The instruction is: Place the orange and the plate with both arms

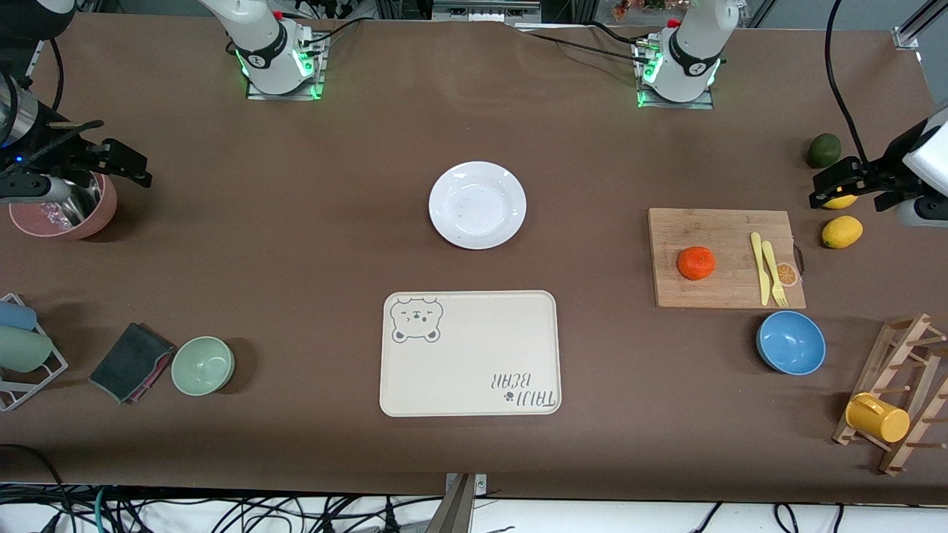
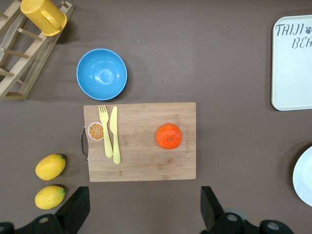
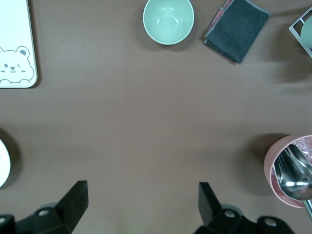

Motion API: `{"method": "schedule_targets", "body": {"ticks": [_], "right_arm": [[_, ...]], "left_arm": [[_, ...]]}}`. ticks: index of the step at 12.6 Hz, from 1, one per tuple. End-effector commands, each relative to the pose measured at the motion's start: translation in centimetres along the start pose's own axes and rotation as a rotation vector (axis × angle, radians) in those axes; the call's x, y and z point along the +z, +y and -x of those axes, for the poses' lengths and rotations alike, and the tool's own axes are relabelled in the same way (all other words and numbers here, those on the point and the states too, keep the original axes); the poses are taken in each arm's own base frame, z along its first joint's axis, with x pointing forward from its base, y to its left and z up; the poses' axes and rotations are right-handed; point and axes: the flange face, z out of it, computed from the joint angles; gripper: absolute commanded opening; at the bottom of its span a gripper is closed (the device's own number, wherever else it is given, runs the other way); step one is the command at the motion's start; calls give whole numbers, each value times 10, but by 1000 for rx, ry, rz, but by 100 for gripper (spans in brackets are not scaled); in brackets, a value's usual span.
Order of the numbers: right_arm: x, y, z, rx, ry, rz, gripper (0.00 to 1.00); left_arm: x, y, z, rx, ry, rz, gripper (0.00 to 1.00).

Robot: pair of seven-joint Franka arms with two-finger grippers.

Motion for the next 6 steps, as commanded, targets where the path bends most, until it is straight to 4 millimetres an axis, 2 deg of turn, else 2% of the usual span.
{"method": "schedule_targets", "body": {"ticks": [1, 6], "right_arm": [[-2, 0, 3, -1, -2, -8, 100], [-3, -2, 2, -15, -2, -8, 100]], "left_arm": [[-5, -1, -1, 0, 2, 12, 100], [-4, -1, -1, 0, -1, 13, 100]]}}
